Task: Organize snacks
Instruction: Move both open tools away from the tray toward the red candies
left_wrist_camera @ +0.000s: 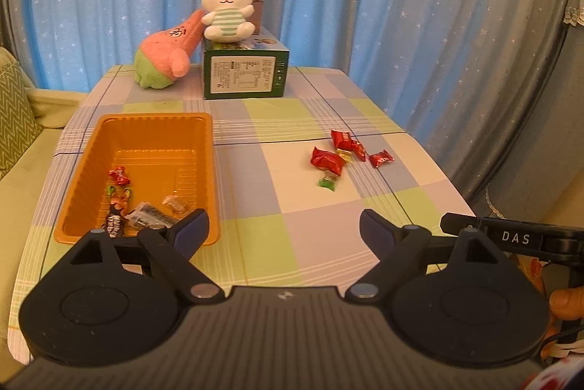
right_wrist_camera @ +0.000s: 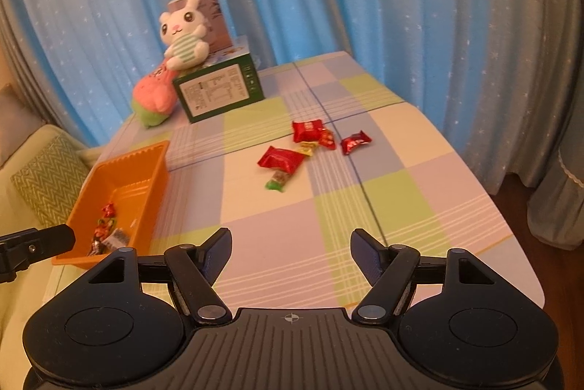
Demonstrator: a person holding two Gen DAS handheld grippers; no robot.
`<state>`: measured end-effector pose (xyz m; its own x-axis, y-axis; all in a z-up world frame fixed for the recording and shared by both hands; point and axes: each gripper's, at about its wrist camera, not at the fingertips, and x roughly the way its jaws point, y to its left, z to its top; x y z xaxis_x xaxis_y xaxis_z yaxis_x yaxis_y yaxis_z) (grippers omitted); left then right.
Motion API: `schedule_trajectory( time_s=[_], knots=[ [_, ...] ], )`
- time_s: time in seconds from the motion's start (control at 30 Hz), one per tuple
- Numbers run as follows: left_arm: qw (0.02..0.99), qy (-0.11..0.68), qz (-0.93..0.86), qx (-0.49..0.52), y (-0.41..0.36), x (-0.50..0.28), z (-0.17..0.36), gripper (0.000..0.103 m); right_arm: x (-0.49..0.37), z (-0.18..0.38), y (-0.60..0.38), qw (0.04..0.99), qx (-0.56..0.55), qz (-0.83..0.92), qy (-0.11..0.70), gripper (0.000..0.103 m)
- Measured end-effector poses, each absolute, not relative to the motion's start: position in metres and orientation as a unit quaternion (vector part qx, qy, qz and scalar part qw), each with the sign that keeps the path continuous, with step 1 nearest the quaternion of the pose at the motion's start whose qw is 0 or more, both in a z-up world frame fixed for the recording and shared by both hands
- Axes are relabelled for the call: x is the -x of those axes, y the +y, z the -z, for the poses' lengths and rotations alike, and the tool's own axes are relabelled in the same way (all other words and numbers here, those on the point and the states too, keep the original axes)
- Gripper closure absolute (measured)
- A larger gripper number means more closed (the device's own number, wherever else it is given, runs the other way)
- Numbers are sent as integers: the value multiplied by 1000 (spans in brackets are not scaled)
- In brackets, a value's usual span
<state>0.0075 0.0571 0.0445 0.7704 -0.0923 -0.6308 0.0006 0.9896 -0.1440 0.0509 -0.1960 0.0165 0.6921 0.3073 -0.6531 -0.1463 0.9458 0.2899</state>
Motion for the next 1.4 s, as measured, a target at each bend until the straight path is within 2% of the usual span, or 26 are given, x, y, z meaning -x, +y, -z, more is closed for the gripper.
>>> schedule_trajectory(
  time_s=[0.93, 1.4],
  knots=[
    [936, 340, 75, 55, 10, -30, -39, 15, -56, -16, -241, 919, -122, -78, 365, 31],
    [932, 349, 83, 44, -10, -84, -9, 17, -100, 6, -258, 920, -129, -58, 365, 31]
  ],
)
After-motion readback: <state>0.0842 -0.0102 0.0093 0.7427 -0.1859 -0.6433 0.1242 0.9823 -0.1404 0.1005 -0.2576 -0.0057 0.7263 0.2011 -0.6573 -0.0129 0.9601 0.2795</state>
